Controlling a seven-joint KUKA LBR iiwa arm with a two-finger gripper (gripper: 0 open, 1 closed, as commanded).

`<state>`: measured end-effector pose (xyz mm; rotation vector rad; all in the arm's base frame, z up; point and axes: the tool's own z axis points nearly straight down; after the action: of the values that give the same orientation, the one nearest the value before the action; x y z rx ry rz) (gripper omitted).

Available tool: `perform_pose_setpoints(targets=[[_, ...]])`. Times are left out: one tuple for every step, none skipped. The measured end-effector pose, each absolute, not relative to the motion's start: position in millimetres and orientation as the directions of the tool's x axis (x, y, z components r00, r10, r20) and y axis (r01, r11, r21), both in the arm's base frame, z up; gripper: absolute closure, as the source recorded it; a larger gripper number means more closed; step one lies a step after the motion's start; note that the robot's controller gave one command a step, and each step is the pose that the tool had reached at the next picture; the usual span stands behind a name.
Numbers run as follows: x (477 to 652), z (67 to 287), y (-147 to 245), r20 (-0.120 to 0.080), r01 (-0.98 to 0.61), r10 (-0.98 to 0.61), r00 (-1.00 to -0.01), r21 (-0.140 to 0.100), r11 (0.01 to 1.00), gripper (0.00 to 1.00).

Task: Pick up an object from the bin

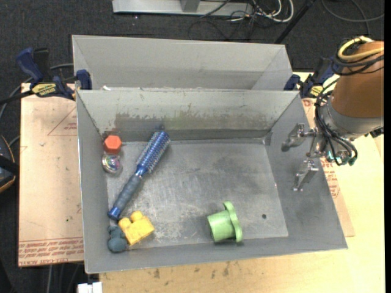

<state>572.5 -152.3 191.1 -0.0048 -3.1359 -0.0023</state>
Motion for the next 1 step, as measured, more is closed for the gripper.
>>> perform_pose_setpoints(targets=[[516.0, 114.9, -91.0, 0.012, -0.033, -0.033, -0.999, 0.006, 0.999, 0.00]])
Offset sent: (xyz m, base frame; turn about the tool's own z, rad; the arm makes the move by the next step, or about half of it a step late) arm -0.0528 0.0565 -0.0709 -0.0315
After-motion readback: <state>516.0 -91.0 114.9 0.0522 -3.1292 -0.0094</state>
